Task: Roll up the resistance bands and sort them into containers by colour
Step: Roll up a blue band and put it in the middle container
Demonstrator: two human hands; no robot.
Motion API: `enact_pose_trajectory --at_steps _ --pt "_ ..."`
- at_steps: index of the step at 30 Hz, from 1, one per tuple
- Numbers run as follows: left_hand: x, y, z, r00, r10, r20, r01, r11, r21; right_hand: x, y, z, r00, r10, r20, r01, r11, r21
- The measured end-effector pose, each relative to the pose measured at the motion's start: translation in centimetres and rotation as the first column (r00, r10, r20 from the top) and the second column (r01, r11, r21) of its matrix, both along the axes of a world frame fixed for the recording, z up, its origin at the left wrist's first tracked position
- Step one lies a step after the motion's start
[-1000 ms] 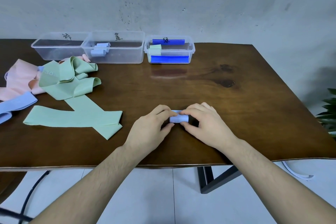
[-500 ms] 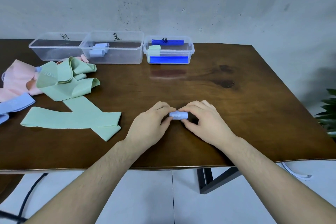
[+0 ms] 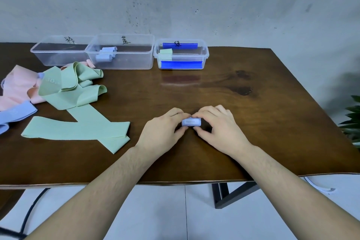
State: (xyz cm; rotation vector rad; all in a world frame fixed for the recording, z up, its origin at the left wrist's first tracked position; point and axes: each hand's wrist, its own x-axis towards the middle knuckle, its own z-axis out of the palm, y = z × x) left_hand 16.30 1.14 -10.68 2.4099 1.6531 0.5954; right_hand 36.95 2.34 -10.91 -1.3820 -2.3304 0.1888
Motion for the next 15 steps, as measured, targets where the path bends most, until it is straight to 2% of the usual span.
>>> enact_pose_trajectory --at_steps 6,15 --pt "0.2 0.7 -0.4 0.998 0.014 -0.068 -0.015 1.0 -0.003 0.0 0.7 0.0 0.999 -0.022 0.03 0.023 0.999 -0.037" --pt "0.5 1.6 -0.5 0.998 0.026 -0.065 -0.025 1.0 0.009 -0.8 1.6 0.6 0.998 -0.049 0.043 0.052 0.995 -0.083"
